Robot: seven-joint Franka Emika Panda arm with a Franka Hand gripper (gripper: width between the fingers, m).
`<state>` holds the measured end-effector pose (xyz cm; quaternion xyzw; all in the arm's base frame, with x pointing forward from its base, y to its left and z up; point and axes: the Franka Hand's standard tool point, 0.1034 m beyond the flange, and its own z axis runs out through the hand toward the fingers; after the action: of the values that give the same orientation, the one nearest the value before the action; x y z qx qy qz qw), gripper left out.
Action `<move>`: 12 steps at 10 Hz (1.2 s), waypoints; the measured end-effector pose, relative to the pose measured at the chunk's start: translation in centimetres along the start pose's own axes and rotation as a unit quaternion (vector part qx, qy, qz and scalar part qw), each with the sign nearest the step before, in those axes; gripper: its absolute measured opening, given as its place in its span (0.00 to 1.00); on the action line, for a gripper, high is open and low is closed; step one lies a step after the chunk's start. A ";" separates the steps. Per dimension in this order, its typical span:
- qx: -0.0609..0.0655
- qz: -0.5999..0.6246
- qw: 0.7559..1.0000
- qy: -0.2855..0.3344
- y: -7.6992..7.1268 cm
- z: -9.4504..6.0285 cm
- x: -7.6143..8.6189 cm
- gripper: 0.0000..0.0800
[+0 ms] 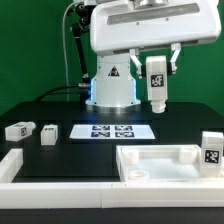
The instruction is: Assemble square table
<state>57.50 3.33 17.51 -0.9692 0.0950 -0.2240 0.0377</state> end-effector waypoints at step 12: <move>-0.039 -0.030 0.999 0.008 4.0 7.2 1.3 0.36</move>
Offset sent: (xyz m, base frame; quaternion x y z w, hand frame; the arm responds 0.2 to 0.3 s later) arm 0.0161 -0.0318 -0.0459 -0.0230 0.0372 -0.0670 0.9968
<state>61.14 -0.61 11.10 -0.9705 0.0745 -0.2294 -0.0074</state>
